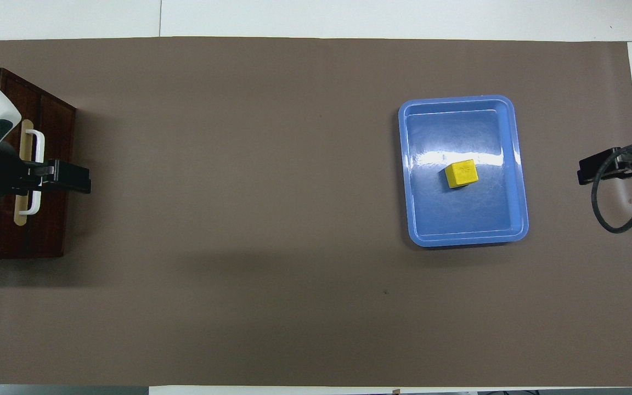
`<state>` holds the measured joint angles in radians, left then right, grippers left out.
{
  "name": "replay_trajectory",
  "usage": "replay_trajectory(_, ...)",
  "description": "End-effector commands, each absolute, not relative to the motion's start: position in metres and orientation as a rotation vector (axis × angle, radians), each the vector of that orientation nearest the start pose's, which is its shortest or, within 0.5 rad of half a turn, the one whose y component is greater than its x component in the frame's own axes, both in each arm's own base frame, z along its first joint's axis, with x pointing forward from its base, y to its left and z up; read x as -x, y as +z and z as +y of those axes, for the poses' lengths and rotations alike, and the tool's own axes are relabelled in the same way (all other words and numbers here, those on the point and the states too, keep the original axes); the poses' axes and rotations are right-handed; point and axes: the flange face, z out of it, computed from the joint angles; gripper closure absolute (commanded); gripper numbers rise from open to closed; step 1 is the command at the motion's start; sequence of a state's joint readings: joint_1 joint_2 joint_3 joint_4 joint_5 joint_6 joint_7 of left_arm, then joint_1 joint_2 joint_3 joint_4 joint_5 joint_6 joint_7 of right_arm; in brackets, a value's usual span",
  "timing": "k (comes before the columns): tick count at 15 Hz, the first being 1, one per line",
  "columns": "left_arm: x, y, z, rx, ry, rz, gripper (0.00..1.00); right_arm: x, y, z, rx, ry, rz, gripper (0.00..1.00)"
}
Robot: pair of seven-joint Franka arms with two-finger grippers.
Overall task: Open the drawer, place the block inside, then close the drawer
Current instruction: 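Pull the wooden drawer open with the left gripper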
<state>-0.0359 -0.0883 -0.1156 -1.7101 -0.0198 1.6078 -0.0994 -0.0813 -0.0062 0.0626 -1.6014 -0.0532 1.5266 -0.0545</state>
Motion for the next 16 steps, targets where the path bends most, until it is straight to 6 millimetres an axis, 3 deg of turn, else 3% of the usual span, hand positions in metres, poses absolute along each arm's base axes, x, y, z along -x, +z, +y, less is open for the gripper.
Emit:
replay_trajectory(1, -0.513, 0.611, -0.084, 3.16, 0.027, 0.091, 0.0, -0.544, 0.614, -0.015, 3.196, 0.099, -0.067, 0.0)
replay_trajectory(5, -0.515, 0.609, -0.085, 3.16, 0.01, 0.093, 0.0, -0.546, 0.615, -0.015, 3.199, 0.078, -0.071, 0.0)
replay_trajectory(7, -0.52, 0.596, -0.082, 3.141, -0.011, 0.094, 0.0, -0.549, 0.616, -0.015, 3.201, 0.039, -0.074, 0.0)
replay_trajectory(13, -0.54, 0.519, -0.067, 2.927, -0.139, 0.193, 0.0, -0.547, 0.613, -0.015, 3.198, 0.047, -0.055, 0.0)
replay_trajectory(16, -0.558, 0.469, -0.064, 2.795, -0.113, 0.306, 0.0, -0.543, 0.603, -0.013, 3.105, 0.073, 0.182, 0.0)
